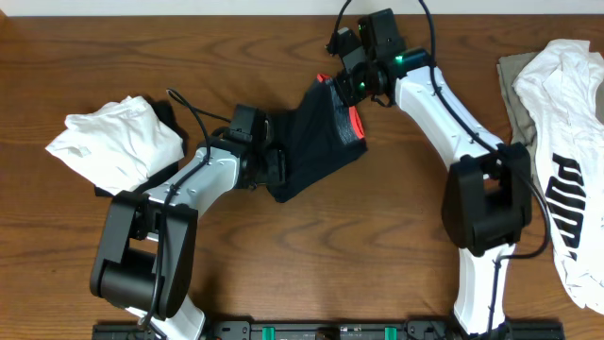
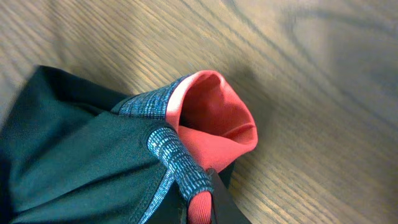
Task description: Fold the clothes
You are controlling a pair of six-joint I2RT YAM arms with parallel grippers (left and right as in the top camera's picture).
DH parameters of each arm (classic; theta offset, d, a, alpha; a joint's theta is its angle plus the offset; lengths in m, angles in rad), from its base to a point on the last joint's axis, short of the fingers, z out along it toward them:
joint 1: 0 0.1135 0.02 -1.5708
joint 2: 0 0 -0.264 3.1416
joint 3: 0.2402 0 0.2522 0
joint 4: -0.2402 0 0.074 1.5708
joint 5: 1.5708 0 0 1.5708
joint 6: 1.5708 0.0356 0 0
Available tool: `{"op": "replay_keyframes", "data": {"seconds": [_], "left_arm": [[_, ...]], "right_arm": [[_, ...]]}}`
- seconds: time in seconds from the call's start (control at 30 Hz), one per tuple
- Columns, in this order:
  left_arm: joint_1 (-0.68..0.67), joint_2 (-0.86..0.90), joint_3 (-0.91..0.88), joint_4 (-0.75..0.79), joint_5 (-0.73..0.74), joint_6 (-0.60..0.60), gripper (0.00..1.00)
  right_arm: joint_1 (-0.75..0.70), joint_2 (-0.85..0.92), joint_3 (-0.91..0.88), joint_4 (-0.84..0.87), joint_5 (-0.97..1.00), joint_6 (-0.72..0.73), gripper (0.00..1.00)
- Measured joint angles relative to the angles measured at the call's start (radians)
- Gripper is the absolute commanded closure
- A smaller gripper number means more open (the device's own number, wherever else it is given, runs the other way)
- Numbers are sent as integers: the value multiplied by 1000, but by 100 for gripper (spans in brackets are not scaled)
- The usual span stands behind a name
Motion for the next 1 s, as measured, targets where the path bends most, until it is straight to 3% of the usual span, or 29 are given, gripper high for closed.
{"op": "replay_keyframes", "data": {"seconds": [0.07,0.17,0.2,0.37,0.5,0.73,0.9,1.0], "left_arm": [[0,0,0,0,0,0,33],[0,0,0,0,0,0,33],[0,0,0,0,-1,0,33],[0,0,0,3,0,0,32],[0,-4,0,16,-3,4,16],[1,-79,-1,64,-26,2,5],[1,-228,0,171,-75,0,6],[1,-244,3,246,-98,-1,22]], "right_arm": [[0,27,0,1,13,7,92],[-5,71,0,-13,31,24,62],[-8,80,0,-23,39,31,57],[-35,100,0,-93,134,67,55],[-62,97,1,-138,192,101,52],[-83,-21,1,-157,217,100,53],[-63,-162,19,-221,146,67,66],[-35,-182,27,-253,101,72,73]]}}
